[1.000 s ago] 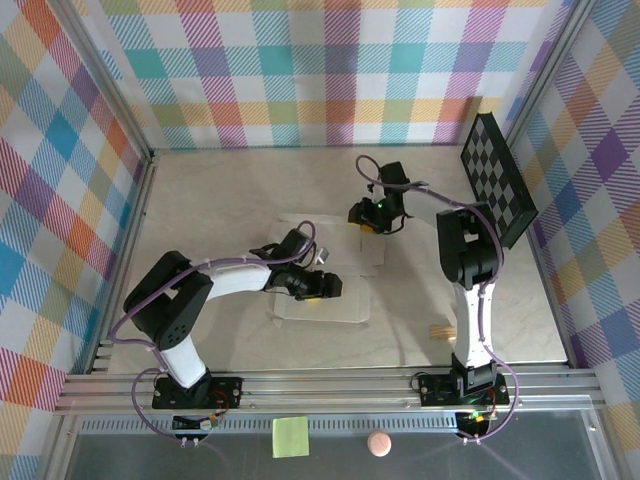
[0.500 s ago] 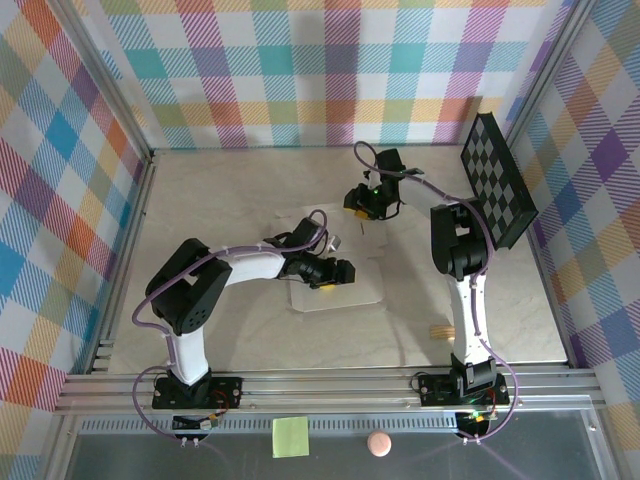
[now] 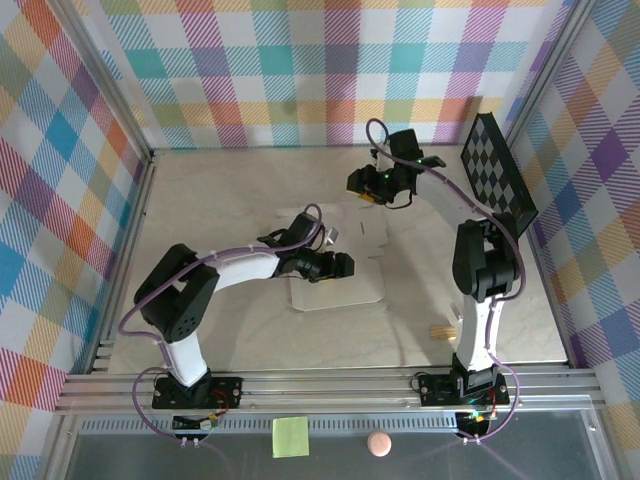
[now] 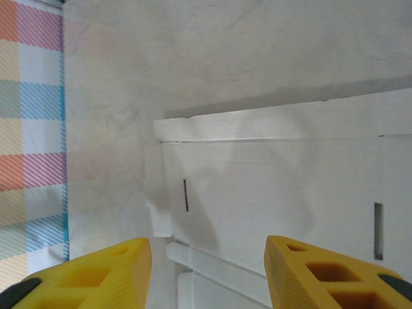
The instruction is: Fold the paper box
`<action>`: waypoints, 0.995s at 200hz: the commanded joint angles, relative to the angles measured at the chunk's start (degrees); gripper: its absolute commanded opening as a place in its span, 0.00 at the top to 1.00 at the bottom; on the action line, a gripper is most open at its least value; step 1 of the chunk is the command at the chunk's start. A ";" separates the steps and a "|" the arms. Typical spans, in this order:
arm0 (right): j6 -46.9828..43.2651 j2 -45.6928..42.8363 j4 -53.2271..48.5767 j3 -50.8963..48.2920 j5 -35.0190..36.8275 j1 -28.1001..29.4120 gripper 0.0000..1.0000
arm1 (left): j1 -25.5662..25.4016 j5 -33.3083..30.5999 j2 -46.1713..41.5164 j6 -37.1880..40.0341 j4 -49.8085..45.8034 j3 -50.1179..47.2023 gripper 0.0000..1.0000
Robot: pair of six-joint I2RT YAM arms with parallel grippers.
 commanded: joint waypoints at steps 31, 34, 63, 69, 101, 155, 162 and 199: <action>0.43 -2.16 1.36 -8.33 -3.88 2.01 0.51 | 6.31 -4.58 -8.31 -0.96 -0.90 -4.35 0.32; 0.58 -2.13 1.57 -8.76 -3.96 2.22 0.51 | 6.70 -4.86 -8.64 -0.73 -1.23 -4.54 0.32; 1.25 -1.56 3.35 -12.98 -4.16 3.69 0.53 | 10.56 -5.14 -10.07 0.55 -3.19 -6.27 0.32; 1.46 -1.42 3.88 -14.00 -4.13 3.88 0.53 | 11.31 -4.61 -10.07 0.69 -3.24 -6.55 0.32; 1.44 -1.11 6.21 -19.19 -2.36 4.71 0.54 | 13.96 -1.79 -6.97 1.35 -2.69 -6.97 0.32; 1.71 -1.83 8.10 -25.83 -1.85 4.97 0.56 | 14.55 1.36 -0.21 2.77 -2.25 -4.23 0.32; 1.84 -2.25 8.35 -26.55 -1.82 5.12 0.56 | 14.59 1.34 0.24 2.97 -2.27 -4.01 0.32; 2.79 -4.36 9.42 -30.02 -1.43 5.51 0.57 | 15.07 2.06 2.16 3.38 -2.25 -3.43 0.32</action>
